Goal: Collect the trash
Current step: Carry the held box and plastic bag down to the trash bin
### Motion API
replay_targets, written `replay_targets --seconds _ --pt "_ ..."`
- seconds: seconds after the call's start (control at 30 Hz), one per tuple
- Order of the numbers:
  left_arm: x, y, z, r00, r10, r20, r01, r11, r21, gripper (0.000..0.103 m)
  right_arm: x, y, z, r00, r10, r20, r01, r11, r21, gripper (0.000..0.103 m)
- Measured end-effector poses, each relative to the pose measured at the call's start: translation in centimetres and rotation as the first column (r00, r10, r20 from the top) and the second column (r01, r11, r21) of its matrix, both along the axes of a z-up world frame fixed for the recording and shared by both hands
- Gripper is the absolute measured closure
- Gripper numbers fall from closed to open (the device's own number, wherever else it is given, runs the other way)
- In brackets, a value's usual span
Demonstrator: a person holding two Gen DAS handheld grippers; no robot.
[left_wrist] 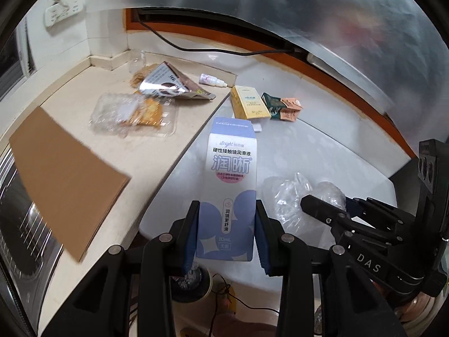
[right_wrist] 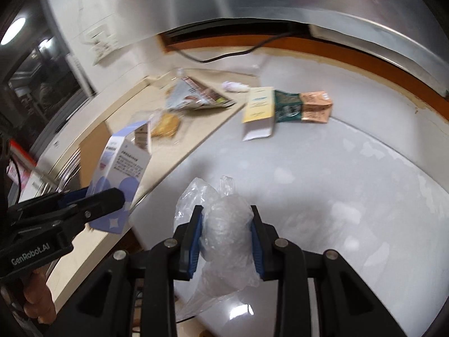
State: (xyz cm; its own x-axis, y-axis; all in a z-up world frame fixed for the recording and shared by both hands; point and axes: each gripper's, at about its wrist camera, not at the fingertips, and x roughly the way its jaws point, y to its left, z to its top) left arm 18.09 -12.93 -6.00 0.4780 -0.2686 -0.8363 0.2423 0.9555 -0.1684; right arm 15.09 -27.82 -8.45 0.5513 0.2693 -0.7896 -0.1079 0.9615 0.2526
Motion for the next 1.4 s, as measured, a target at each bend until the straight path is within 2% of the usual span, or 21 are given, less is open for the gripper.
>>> replay_targets --seconds 0.17,0.37,0.63,0.77,0.97,1.23,1.4 --pt "-3.9 2.7 0.1 1.0 0.014 -0.018 -0.015 1.0 -0.006 0.069 -3.4 2.9 0.2 0.997 0.067 -0.026 -0.067 0.998 0.004 0.072" --pt "-7.6 5.4 -1.1 0.999 0.025 -0.037 -0.024 0.999 0.026 0.069 -6.4 6.3 -0.8 0.987 0.139 -0.074 -0.14 0.99 -0.001 0.072" --pt "-11.1 8.3 -5.2 0.993 0.053 -0.102 -0.044 0.995 0.089 0.069 -8.6 9.6 -3.5 0.976 0.175 -0.128 -0.179 0.984 -0.016 0.072" --pt "-12.1 9.6 -8.2 0.986 0.083 -0.145 -0.07 0.993 0.098 0.069 -9.2 11.1 -6.1 0.969 0.183 -0.165 -0.191 0.981 -0.033 0.072" --pt "-13.0 11.2 -14.6 0.97 0.115 -0.214 -0.094 0.99 0.105 0.069 -9.5 13.1 -12.8 0.952 0.184 -0.246 -0.201 0.978 -0.048 0.072" --pt "-13.3 12.8 -25.2 0.943 0.146 -0.299 -0.124 0.988 0.094 0.069 -9.3 15.3 -24.3 0.919 0.169 -0.355 -0.205 0.977 -0.065 0.072" --pt "-12.8 13.2 -31.1 0.94 0.125 -0.316 -0.1 0.991 0.094 0.069 -8.4 15.5 -31.4 0.909 0.136 -0.394 -0.182 0.98 -0.082 0.072"
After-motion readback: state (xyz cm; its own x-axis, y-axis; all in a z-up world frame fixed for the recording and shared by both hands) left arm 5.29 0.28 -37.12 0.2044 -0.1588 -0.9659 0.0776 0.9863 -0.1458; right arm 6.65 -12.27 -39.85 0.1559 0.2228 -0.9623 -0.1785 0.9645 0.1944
